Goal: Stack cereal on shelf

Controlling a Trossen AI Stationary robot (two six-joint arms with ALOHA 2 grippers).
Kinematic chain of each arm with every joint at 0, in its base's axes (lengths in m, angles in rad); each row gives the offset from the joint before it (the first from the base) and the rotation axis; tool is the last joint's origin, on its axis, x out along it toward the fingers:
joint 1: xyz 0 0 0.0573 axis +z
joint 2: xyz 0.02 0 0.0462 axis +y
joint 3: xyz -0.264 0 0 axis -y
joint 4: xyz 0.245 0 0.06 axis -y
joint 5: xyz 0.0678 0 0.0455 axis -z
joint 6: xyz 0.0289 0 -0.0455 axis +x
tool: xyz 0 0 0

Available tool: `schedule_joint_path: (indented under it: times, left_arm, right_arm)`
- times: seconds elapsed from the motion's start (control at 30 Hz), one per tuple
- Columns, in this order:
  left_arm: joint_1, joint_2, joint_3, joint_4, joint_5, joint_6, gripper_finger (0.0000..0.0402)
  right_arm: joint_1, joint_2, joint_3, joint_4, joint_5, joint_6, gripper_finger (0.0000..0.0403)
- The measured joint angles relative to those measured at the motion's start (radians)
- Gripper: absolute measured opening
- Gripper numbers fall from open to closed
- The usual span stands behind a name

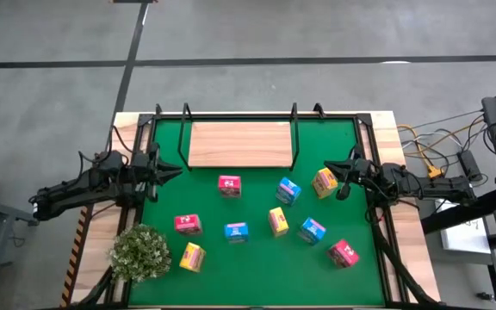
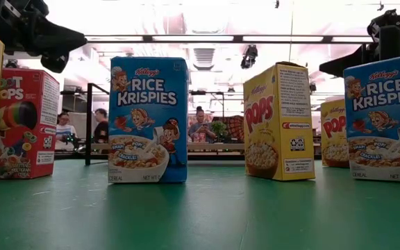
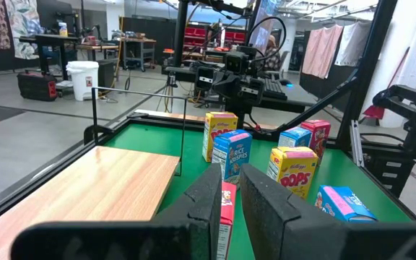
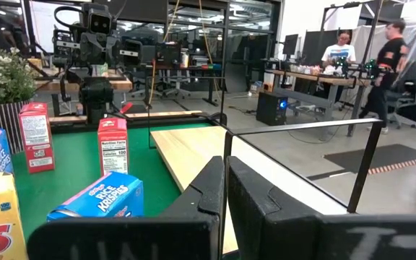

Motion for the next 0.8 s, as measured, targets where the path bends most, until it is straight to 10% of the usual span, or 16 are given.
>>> schedule_joint_path:
  times: [0.37, 0.8]
  left_arm:
    - [0.0, 0.0, 0.0, 0.016, 0.0, 0.048, 0.0036]
    - [0.0, 0.0, 0.0, 0.43, -0.045, -0.169, 0.0036]
  right_arm:
    - [0.0, 0.0, -0.001, 0.137, 0.003, 0.418, 0.0009]
    - [0.0, 0.0, -0.001, 0.361, 0.003, 0.425, 0.0009]
